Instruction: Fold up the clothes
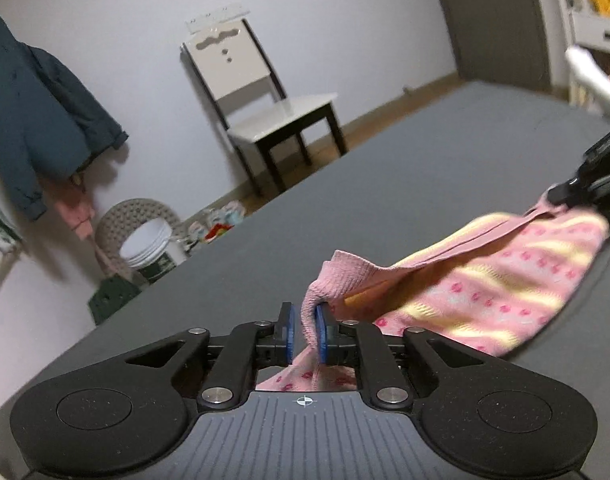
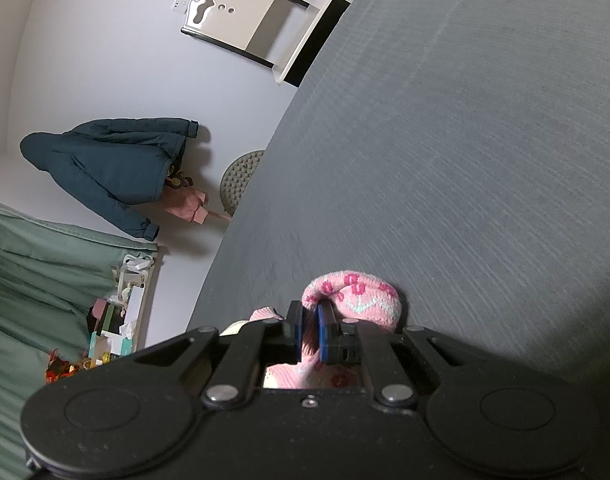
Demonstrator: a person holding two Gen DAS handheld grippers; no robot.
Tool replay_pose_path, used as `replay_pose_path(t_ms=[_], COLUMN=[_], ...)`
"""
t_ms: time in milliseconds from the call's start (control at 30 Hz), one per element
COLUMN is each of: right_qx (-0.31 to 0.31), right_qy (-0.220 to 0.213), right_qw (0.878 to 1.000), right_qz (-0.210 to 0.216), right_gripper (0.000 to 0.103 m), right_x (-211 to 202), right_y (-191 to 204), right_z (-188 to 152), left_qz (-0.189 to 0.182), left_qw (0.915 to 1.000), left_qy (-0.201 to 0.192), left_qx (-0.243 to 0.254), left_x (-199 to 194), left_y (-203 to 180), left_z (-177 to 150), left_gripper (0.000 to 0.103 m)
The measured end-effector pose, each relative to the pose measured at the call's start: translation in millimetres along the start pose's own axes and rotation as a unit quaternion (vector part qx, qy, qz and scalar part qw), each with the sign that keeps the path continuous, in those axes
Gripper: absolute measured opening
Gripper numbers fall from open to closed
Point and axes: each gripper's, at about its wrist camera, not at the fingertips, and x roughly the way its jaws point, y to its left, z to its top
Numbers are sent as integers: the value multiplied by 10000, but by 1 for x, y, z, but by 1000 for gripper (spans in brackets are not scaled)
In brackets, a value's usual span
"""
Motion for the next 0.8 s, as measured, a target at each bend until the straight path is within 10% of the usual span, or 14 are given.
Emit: replay_pose_path(t_ms=[267,433,533,800], right_qx=[24,24,27,52], right_qy=[-1,-5,-6,10], right_qw=[10000,10000,10000,10000], right_qz=[-3,-10,-16,5], right_gripper=[9,9,9,9], right_x=[-1,-2,-2,-1], right_y=[0,0,2,1], right_z=[0,0,-1,0], left_qz=[201,-542,-405,607], left_qw=[9978,9979,9946,9494], left_qy=[128,-291,-41,622], left_qx=[619,178,958,3017], left_x=[-34,-62,-59,-16], left_y=[-4,-12,-44,-99], left_z=[-9,-8,-21,-63], left_gripper=[20,20,20,20])
